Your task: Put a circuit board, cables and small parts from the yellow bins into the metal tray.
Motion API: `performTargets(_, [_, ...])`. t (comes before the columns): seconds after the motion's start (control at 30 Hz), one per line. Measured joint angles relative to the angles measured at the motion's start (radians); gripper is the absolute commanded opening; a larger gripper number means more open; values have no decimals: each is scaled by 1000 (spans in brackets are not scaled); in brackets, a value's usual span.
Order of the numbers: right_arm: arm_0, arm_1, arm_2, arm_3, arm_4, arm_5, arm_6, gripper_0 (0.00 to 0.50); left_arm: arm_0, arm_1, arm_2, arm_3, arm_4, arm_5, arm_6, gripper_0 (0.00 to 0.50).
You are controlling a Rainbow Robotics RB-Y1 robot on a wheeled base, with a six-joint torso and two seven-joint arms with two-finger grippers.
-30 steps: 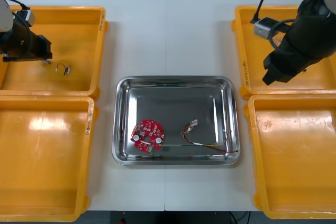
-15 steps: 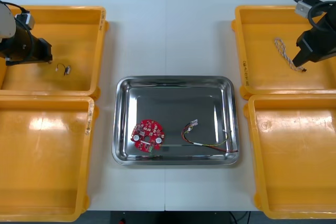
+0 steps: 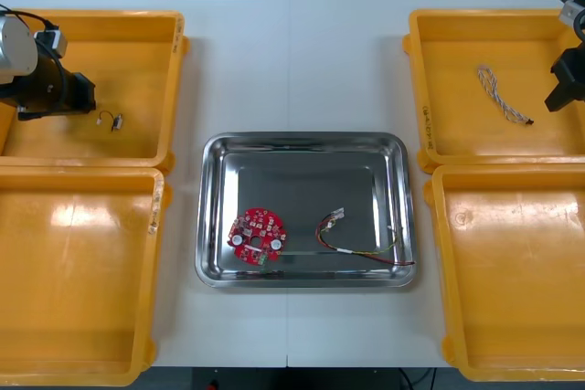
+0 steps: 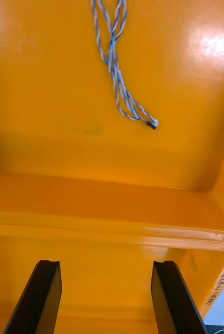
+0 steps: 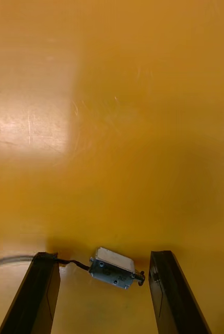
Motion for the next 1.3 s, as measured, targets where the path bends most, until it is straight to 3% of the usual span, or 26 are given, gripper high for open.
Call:
performTargets(0.2, [-14, 5, -2, 51, 23, -51, 0, 500, 0, -2, 0, 1, 0, 0, 0, 500])
performTargets(0.23, [-23, 9, -3, 70, 25, -59, 0, 500, 0, -2, 0, 1, 0, 0, 0, 449])
performTargets(0.27, [-34, 14, -4, 95, 28, -66, 1, 500, 0, -3, 0, 1, 0, 0, 0, 352])
performTargets(0.33, [-57, 26, -10, 142, 36, -84, 2, 500, 0, -4, 0, 2, 0, 0, 0, 2])
performTargets(0.53, [-103, 64, -22, 242, 48, -164, 49, 500, 0, -5, 0, 2, 0, -1, 0, 0])
performTargets(1.03, [-149, 87, -22, 420, 74, -291, 133, 500, 0, -5, 0, 2, 0, 2, 0, 0])
performTargets(1.3, [-179, 102, -23, 543, 76, -358, 139, 500, -2, -5, 21, -10, -14, 86, 0, 0])
